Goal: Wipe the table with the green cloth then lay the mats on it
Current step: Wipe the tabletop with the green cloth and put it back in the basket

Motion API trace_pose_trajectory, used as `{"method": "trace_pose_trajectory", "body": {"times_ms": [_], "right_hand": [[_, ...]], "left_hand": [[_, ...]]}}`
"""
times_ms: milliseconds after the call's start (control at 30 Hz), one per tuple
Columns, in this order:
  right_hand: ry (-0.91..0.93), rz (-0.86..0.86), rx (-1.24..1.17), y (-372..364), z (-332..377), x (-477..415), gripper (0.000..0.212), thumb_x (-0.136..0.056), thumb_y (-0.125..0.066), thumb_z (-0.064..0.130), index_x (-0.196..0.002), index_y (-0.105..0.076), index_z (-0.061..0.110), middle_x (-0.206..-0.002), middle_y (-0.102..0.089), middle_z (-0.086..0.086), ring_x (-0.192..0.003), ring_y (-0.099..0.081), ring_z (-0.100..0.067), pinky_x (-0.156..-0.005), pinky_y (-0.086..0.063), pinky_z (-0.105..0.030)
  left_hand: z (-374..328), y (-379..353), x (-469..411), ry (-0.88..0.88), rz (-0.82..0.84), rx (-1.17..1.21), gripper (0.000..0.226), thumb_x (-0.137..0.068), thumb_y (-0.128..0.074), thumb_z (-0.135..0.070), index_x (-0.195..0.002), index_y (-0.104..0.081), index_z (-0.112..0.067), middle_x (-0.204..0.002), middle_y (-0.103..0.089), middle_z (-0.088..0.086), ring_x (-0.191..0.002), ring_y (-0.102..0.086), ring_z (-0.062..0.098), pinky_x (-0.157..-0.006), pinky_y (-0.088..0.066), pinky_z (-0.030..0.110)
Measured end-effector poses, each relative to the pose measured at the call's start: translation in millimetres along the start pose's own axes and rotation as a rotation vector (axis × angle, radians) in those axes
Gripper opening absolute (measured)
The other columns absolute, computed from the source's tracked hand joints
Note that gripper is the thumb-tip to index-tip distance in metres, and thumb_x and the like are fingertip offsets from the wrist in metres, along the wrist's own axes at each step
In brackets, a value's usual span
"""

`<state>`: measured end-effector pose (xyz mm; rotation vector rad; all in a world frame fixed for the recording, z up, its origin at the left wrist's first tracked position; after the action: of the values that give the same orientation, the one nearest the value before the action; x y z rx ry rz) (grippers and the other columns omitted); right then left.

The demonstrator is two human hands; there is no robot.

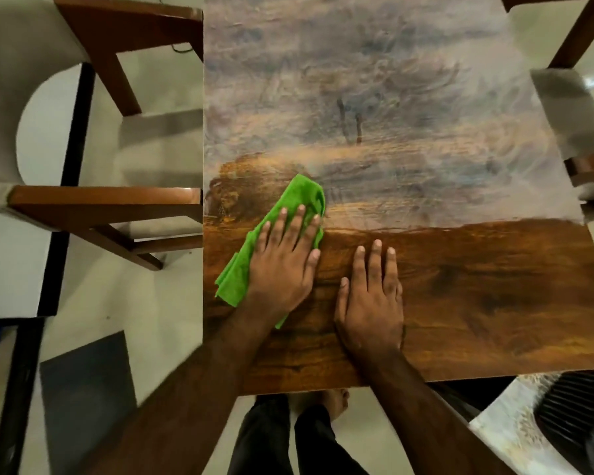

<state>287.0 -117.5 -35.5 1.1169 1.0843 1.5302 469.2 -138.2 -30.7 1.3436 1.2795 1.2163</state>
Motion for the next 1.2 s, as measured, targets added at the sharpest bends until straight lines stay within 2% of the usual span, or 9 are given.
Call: {"method": "trace_pose_trajectory", "body": {"times_ms": [133,267,500,600,767,867,1000,1067,1200], "right_hand": [[0.003,0.004,-0.002,1,-1,1,0.069,-0.114,-0.032,0.043,-0.175,-0.024,0.011,-0.185,-0.009,-0.015,-0.172,-0.004,-0.037,-0.129,-0.031,-0.058],[0.016,0.012,-0.005,-1,-3,-1,0.07,-0.114,-0.031,0.045,-0.176,-0.022,0.013,-0.185,-0.006,-0.014,-0.172,-0.003,-0.036,-0.127,-0.033,-0.057],[0.009,0.018,0.008,-6,-6,-4,0.072,-0.111,-0.037,0.045,-0.174,-0.029,0.012,-0.185,-0.011,-0.015,-0.171,-0.007,-0.038,-0.121,-0.042,-0.058],[0.002,0.052,0.023,-8,-6,-5,0.073,-0.11,-0.036,0.045,-0.174,-0.028,0.011,-0.185,-0.01,-0.016,-0.171,-0.005,-0.039,-0.122,-0.04,-0.059],[-0.018,0.055,0.03,-7,-3,-6,0.072,-0.109,-0.035,0.045,-0.173,-0.032,0.011,-0.185,-0.011,-0.015,-0.171,-0.009,-0.038,-0.118,-0.044,-0.062],[-0.022,0.059,0.033,-6,-1,-7,0.072,-0.109,-0.033,0.046,-0.173,-0.032,0.011,-0.185,-0.011,-0.014,-0.171,-0.011,-0.039,-0.117,-0.046,-0.062],[-0.034,0.059,0.026,-5,-1,-6,0.072,-0.11,-0.037,0.044,-0.173,-0.031,0.012,-0.185,-0.012,-0.013,-0.171,-0.01,-0.037,-0.119,-0.045,-0.06],[-0.04,0.064,0.021,-4,-3,-6,0.071,-0.11,-0.037,0.044,-0.174,-0.03,0.013,-0.185,-0.011,-0.013,-0.171,-0.009,-0.036,-0.12,-0.043,-0.06],[-0.033,0.074,0.001,-4,-6,-4,0.07,-0.112,-0.037,0.044,-0.175,-0.026,0.014,-0.185,-0.009,-0.012,-0.172,-0.006,-0.036,-0.124,-0.039,-0.059]], "left_hand": [[57,5,8,0.167,0.0,0.008,0.072,-0.114,-0.025,-0.051,-0.177,-0.013,-0.02,-0.185,-0.007,0.005,-0.171,-0.005,0.028,-0.138,-0.01,0.053],[89,15,-60,0.343,-0.049,0.03,0.075,-0.111,-0.024,-0.05,-0.174,-0.021,-0.009,-0.182,-0.016,0.016,-0.169,-0.015,0.037,-0.136,-0.016,0.057],[142,24,-170,0.527,-0.074,0.065,0.08,-0.107,-0.021,-0.053,-0.173,-0.023,-0.008,-0.181,-0.019,0.02,-0.167,-0.018,0.042,-0.134,-0.021,0.059],[131,25,-162,0.496,-0.085,0.04,0.078,-0.109,-0.023,-0.052,-0.174,-0.022,-0.008,-0.181,-0.019,0.02,-0.167,-0.017,0.041,-0.134,-0.019,0.059],[54,15,-82,0.255,0.029,0.016,0.075,-0.114,-0.018,-0.052,-0.177,-0.002,-0.015,-0.185,0.004,0.011,-0.171,0.005,0.031,-0.138,-0.004,0.054],[49,10,-64,0.145,0.071,0.024,0.074,-0.113,-0.022,-0.053,-0.177,-0.003,-0.02,-0.185,0.004,0.006,-0.171,0.007,0.028,-0.138,-0.004,0.054],[85,17,-126,0.165,0.017,0.006,0.073,-0.113,-0.017,-0.054,-0.177,-0.006,-0.022,-0.185,-0.001,0.008,-0.171,0.0,0.032,-0.137,-0.008,0.057],[95,18,-164,0.2,-0.017,0.01,0.072,-0.112,-0.02,-0.053,-0.177,-0.013,-0.021,-0.185,-0.009,0.01,-0.17,-0.008,0.035,-0.136,-0.012,0.059],[77,17,-197,0.276,-0.054,0.003,0.073,-0.112,-0.024,-0.051,-0.175,-0.019,-0.014,-0.183,-0.016,0.015,-0.168,-0.015,0.042,-0.134,-0.016,0.061]]}}
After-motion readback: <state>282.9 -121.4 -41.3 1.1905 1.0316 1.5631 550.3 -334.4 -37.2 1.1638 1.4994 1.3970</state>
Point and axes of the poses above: each hand's wrist, its own x-axis away from the middle knuckle, its own y-axis out of the back of the hand, z = x × y, the point moved 3 cm from there along -x, towards the middle knuckle
